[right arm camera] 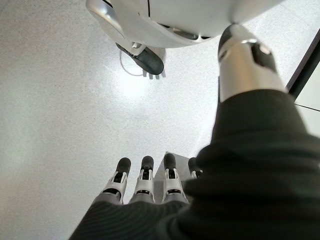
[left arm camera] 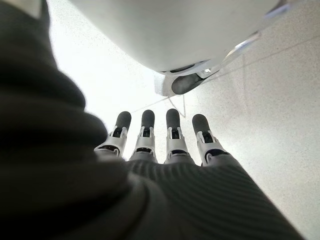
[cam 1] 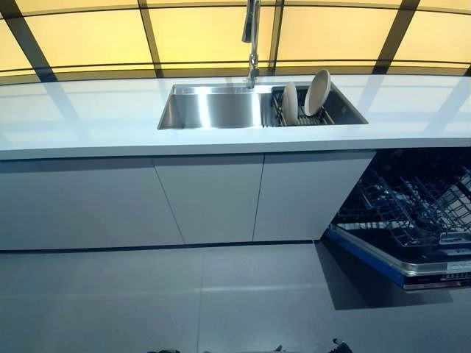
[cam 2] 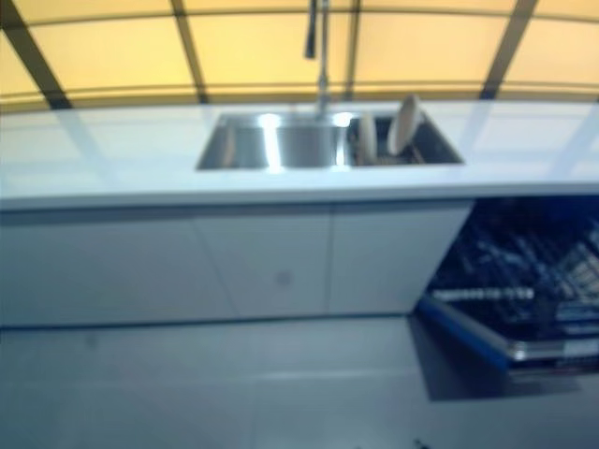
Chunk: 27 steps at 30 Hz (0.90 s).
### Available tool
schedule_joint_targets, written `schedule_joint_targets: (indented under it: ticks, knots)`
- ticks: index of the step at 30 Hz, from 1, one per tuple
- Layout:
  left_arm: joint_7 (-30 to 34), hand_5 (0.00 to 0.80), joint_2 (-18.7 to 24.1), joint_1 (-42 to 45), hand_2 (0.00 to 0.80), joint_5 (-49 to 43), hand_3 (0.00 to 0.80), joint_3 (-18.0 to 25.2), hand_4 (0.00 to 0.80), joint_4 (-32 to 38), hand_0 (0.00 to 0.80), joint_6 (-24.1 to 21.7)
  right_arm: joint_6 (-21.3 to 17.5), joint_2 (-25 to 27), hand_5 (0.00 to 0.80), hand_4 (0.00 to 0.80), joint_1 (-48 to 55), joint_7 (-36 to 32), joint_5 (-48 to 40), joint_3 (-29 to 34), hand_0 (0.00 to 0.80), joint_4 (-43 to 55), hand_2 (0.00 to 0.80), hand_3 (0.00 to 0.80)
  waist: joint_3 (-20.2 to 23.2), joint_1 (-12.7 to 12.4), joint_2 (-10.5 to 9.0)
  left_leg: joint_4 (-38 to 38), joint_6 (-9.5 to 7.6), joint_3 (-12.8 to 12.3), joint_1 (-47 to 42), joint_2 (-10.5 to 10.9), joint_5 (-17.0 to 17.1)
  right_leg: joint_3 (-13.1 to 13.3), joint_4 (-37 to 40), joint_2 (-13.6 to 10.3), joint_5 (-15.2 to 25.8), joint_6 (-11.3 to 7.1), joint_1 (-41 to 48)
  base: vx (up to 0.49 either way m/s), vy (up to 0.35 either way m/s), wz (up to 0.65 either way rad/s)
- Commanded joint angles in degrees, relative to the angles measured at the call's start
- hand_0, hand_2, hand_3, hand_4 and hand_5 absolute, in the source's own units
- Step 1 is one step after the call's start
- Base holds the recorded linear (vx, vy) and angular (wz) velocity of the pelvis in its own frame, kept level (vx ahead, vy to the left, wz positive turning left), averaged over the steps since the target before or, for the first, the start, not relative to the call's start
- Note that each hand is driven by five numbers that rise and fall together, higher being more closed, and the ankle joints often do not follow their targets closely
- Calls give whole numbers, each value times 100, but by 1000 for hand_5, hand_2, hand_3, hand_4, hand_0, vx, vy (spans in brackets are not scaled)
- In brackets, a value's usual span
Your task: Take plates into dishwasher
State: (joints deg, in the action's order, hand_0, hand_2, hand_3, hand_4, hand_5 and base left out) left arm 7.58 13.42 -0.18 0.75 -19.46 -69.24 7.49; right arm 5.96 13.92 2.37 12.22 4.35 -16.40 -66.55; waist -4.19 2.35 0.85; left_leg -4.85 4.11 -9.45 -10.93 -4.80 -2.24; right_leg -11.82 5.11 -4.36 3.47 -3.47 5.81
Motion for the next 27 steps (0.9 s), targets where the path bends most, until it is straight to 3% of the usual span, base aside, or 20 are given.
schedule_joint_targets:
  ticks: [1,8,21,27]
  knots:
    - [-214,0,-124,-428,0,-241,0,142,0,-460,0,-176,16,-169,0,0,-436,-45,-19,-191,0,-273,0,0,-141,125,-174,-15,-485,-127,133,577,-57,172,-290,120,-310,-175,111,0,0,0]
    - [-194,0,-130,-463,0,-67,0,225,0,-480,0,-331,110,-174,0,0,-490,-26,-36,-188,0,-291,0,0,-161,121,-186,-15,-481,-155,113,564,-61,195,-286,128,-294,-173,117,0,0,0]
    - [-49,0,-153,-407,0,-263,0,251,0,-561,0,-178,170,-189,0,0,-494,-34,163,-209,0,-305,0,0,-87,128,-205,-15,-455,-164,92,527,-47,255,-231,172,-286,-150,156,0,0,0]
    - [-35,0,-146,-476,0,-139,0,81,0,-328,0,16,273,-123,0,0,-631,5,50,-271,0,-225,0,0,-210,132,-123,-11,-439,-172,156,498,7,252,-279,157,-283,-153,67,-13,0,0]
